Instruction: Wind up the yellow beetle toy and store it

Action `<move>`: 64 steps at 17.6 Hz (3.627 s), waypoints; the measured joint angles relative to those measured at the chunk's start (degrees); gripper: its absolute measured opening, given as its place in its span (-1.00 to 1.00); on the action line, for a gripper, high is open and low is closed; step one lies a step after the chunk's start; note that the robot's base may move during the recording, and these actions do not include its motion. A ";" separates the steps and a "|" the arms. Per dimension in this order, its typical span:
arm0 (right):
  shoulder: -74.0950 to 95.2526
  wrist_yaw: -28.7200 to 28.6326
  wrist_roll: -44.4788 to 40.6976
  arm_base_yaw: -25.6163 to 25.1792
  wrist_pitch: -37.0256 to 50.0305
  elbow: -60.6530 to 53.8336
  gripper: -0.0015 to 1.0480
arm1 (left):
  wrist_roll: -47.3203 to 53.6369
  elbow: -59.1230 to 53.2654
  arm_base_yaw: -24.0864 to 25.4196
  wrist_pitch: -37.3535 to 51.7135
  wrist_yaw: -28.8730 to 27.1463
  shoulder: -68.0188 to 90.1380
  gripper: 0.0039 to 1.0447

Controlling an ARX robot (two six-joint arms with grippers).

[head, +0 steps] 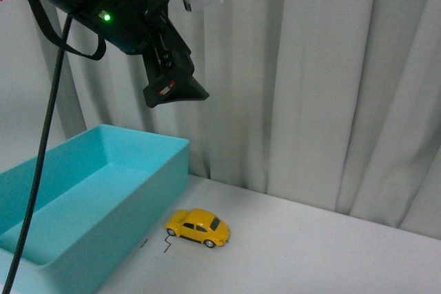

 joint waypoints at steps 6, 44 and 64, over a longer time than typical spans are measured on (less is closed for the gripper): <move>0.00 0.02 0.00 0.00 0.00 0.00 0.87 | 30.49 9.01 -5.92 -17.57 -14.47 12.22 0.88; 0.00 0.00 0.00 0.00 0.00 0.00 0.87 | 13.11 12.70 -8.50 -13.09 -25.55 37.86 0.23; 0.00 0.00 0.02 0.00 -0.02 0.00 0.87 | 2.62 18.08 6.40 -17.46 -5.84 11.87 -0.24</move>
